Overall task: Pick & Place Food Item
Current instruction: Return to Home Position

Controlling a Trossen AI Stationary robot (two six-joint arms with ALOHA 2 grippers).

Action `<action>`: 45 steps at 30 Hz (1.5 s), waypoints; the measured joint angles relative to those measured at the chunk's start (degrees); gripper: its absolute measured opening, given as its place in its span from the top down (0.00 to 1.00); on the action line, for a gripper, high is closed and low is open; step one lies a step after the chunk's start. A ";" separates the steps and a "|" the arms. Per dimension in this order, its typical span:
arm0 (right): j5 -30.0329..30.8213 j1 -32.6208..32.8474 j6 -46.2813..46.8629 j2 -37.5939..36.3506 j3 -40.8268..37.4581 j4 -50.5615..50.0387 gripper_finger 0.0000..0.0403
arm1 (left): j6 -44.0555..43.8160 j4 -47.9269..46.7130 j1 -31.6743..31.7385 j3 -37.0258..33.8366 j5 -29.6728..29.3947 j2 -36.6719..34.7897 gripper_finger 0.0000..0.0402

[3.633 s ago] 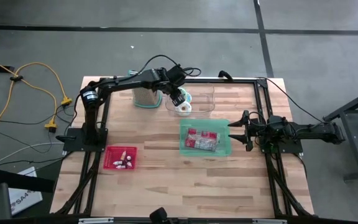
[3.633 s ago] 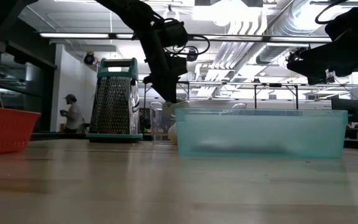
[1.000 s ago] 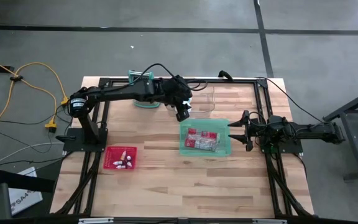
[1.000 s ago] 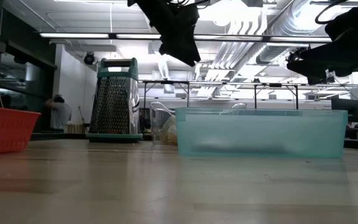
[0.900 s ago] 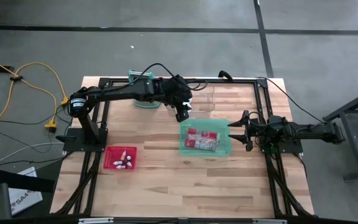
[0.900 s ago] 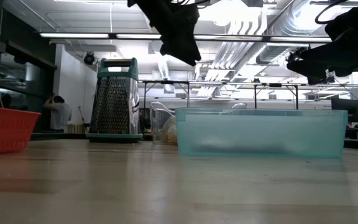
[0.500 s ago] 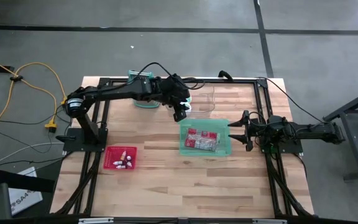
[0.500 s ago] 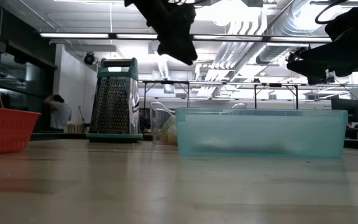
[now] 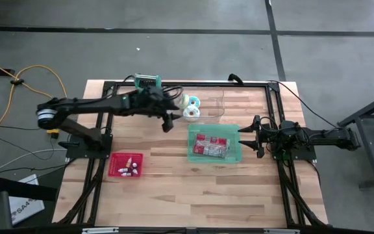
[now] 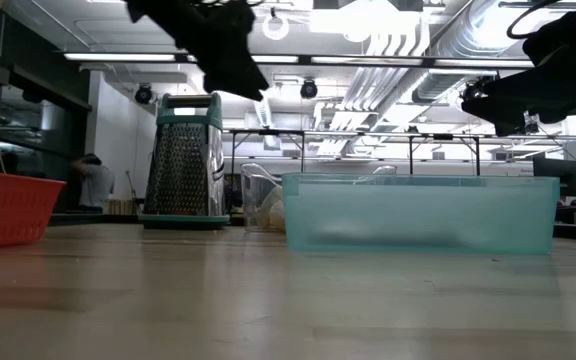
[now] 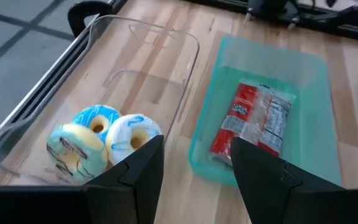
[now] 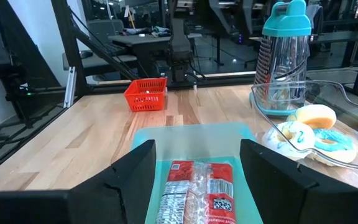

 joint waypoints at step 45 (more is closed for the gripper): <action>-0.01 -0.01 0.00 0.00 -0.01 0.01 0.45 | -1.64 25.35 -7.58 -53.24 -6.72 -59.82 0.55</action>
